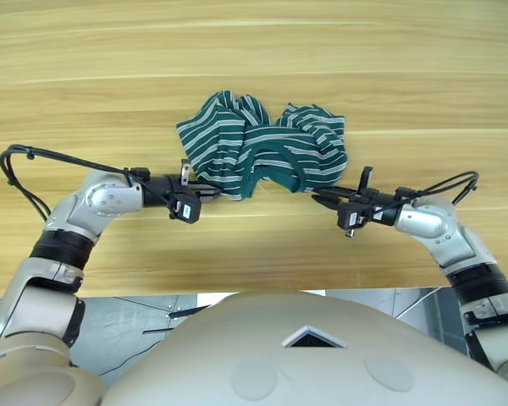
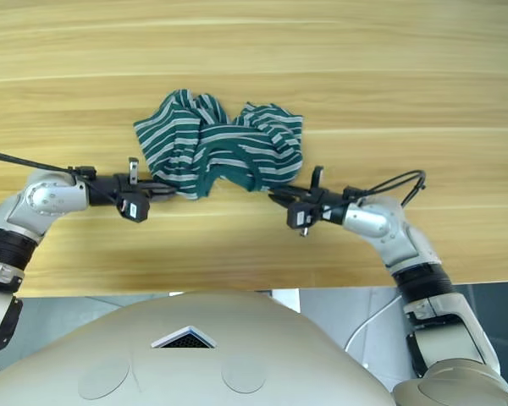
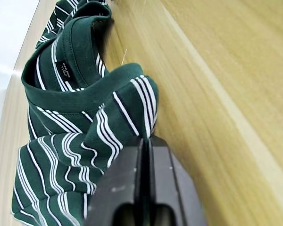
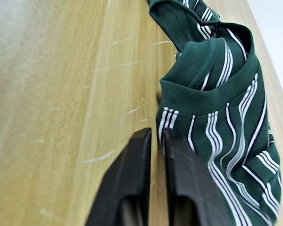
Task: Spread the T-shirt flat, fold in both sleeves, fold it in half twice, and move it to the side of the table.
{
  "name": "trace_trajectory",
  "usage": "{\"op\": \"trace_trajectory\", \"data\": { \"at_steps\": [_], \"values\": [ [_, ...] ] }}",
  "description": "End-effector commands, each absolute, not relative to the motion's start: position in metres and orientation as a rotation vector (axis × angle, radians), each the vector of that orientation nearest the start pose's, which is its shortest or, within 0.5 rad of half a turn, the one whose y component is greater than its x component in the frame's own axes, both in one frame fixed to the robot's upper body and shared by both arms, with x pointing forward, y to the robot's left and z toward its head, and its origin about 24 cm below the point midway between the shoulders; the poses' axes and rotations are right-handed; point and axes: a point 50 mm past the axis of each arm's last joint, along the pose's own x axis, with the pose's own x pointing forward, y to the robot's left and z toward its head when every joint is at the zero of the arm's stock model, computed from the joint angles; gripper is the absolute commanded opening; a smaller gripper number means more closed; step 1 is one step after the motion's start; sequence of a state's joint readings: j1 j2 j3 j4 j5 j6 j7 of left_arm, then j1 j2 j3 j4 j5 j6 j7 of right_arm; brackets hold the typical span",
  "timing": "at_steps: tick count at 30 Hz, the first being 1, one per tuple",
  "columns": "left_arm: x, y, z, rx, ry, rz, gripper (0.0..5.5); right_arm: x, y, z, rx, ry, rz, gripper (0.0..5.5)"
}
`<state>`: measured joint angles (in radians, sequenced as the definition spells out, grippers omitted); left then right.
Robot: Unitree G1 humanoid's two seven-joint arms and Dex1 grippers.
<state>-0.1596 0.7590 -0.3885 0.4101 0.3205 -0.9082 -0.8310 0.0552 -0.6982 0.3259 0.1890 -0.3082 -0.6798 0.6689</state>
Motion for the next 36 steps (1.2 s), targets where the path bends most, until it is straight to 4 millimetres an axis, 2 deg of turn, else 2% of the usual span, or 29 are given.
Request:
{"op": "trace_trajectory", "data": {
  "at_steps": [1, 9, 17, 20, 22, 24, 28, 36],
  "values": [
    [0.205, 0.204, 0.006, 1.138, 0.052, -1.528, 0.0, 0.184, -0.192, 0.002, -0.988, 0.076, 1.267, 0.02],
    [0.206, 0.202, 0.007, 1.129, 0.033, -1.517, 0.0, 0.184, -0.198, 0.008, -0.948, 0.091, 1.254, 0.02],
    [0.206, 0.2, 0.006, 1.125, 0.022, -1.513, 0.0, 0.178, -0.202, 0.028, -0.881, 0.024, 1.26, 1.2],
    [0.206, 0.199, 0.006, 1.122, 0.02, -1.513, 0.0, 0.178, -0.206, 0.031, -0.912, 0.028, 1.235, 1.68],
    [0.206, 0.198, 0.006, 1.121, 0.016, -1.511, 0.0, 0.179, -0.207, 0.028, -0.941, 0.037, 1.23, 2.07],
    [0.207, 0.198, 0.006, 1.12, 0.013, -1.508, 0.0, 0.181, -0.205, 0.026, -0.957, 0.034, 1.222, 2.23],
    [0.207, 0.197, 0.004, 1.115, 0.018, -1.51, 0.0, 0.194, -0.199, 0.02, -0.986, 0.022, 1.168, 2.23],
    [0.204, 0.194, 0.001, 1.092, 0.015, -1.515, 0.0, 0.204, -0.198, -0.009, -1.03, 0.117, 1.176, 2.23]
  ]
}}
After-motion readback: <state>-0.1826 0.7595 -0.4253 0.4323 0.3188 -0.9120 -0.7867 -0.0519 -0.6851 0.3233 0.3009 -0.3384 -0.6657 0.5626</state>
